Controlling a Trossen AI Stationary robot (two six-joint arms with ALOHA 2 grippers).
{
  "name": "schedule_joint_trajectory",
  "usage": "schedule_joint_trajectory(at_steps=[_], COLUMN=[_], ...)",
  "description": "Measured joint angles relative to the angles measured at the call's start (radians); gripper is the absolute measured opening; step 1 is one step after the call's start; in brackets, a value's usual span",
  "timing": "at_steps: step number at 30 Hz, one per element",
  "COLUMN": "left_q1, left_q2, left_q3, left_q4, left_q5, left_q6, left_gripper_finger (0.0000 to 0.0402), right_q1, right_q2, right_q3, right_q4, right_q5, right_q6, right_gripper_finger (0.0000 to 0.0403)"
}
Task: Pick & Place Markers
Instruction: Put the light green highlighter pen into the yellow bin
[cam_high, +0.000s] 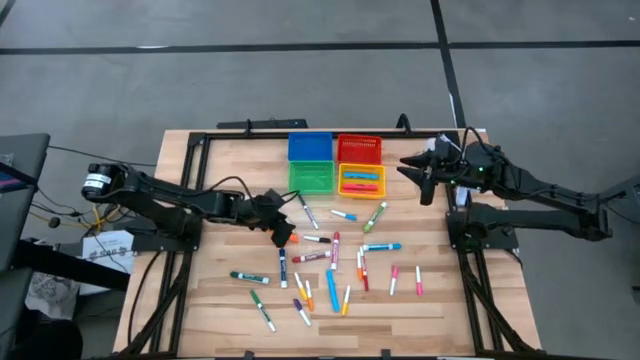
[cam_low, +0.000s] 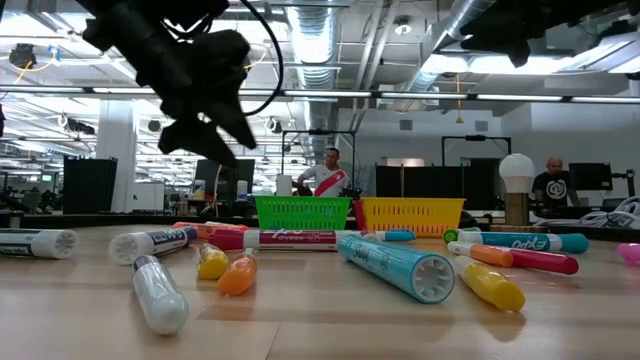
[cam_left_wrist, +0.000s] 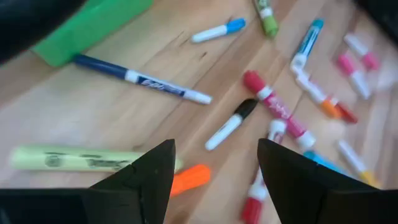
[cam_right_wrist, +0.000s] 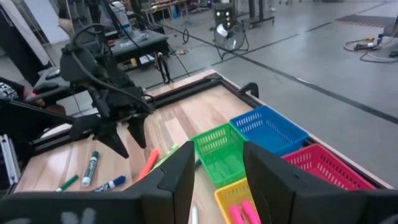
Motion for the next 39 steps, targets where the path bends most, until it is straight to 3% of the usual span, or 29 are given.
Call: schedule_joint_trajectory(at_steps=[14,19,27,34,39], left_q1=[0.008,0.052,0.124,0.126,0.126], left_q2=[-0.004,-0.004,-0.004,-0.004,-0.004], left_q3=[0.000,0.000,0.000,0.000,0.000], left_q4=[-0.076,-0.112,-0.140,-0.166,-0.168], left_q5=[-0.013,-0.003,0.146,0.173,0.172], left_q6=[0.511,0.511,0.534,0.573,0.620], left_gripper_finger=[0.0227,0.0227,0.0227,0.0227,0.0227], right_q1=[0.000,0.000,0.000,0.001,0.032], right_q2=[-0.004,-0.006,-0.074,-0.122,-0.115], right_q3=[0.000,0.000,0.001,0.002,0.002], right_q4=[-0.001,-0.001,-0.002,-0.054,0.009], right_q5=[-0.024,-0.024,-0.024,-0.024,0.010], right_q6=[0.002,0.003,0.010,0.044,0.093], right_gripper_finger=[0.0127,0.0127,0.0127,0.0127,0.0127])
